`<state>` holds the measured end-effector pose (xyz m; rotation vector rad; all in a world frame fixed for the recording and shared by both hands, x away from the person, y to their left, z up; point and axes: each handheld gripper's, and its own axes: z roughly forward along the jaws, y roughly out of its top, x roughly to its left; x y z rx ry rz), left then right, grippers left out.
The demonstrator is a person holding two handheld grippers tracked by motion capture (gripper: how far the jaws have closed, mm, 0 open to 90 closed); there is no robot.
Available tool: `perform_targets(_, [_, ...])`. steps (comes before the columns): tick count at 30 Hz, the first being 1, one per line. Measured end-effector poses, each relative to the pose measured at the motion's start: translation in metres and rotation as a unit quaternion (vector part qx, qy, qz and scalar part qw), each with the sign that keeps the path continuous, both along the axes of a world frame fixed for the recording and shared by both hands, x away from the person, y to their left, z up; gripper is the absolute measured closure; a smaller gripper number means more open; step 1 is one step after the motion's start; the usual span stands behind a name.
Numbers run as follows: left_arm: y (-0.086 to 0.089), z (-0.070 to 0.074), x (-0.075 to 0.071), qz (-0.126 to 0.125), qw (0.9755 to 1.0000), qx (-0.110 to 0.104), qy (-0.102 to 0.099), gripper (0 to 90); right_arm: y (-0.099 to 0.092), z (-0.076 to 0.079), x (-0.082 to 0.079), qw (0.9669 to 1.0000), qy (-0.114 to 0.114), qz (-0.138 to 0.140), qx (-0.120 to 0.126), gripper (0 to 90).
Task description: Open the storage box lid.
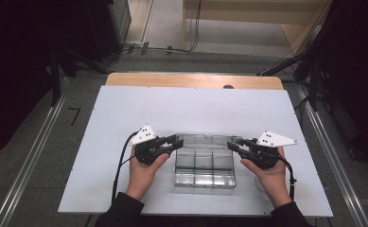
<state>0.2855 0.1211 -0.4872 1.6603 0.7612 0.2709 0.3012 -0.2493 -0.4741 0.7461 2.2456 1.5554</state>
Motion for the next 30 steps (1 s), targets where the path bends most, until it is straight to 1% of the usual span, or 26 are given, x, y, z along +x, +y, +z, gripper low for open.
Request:
perform_targets(7, [0.005, 0.0, -0.002, 0.005, 0.9999, -0.011, 0.006, 69.2, 0.005, 0.0, -0.002, 0.9999, 0.011, 0.0, 0.01, 68.4])
perform_targets(11, [0.01, -0.001, -0.004, 0.012, 0.9997, -0.016, 0.012, 70.5, 0.008, 0.0, -0.003, 0.9996, 0.024, 0.004, 0.018, 70.3])
perform_targets(18, [0.016, -0.002, -0.008, 0.018, 0.9991, -0.027, 0.027, 72.7, 0.015, -0.001, -0.004, 0.9983, 0.048, -0.002, 0.034, 70.6])
perform_targets(21, [0.017, -0.002, -0.009, 0.02, 0.999, -0.028, 0.029, 73.3, 0.016, -0.001, -0.003, 0.998, 0.051, -0.003, 0.038, 70.6])
perform_targets(24, [0.018, -0.003, -0.009, 0.02, 0.9988, -0.03, 0.032, 74.5, 0.016, -0.003, -0.002, 0.997, 0.06, -0.007, 0.048, 70.5])
perform_targets(26, [0.019, -0.003, -0.009, 0.022, 0.9986, -0.032, 0.035, 74.9, 0.017, -0.004, -0.001, 0.9968, 0.06, -0.009, 0.052, 70.6])
perform_targets(30, [0.018, -0.005, -0.007, 0.029, 0.9981, -0.035, 0.042, 75.9, 0.018, -0.005, 0.0, 0.9964, 0.061, -0.021, 0.055, 70.8])
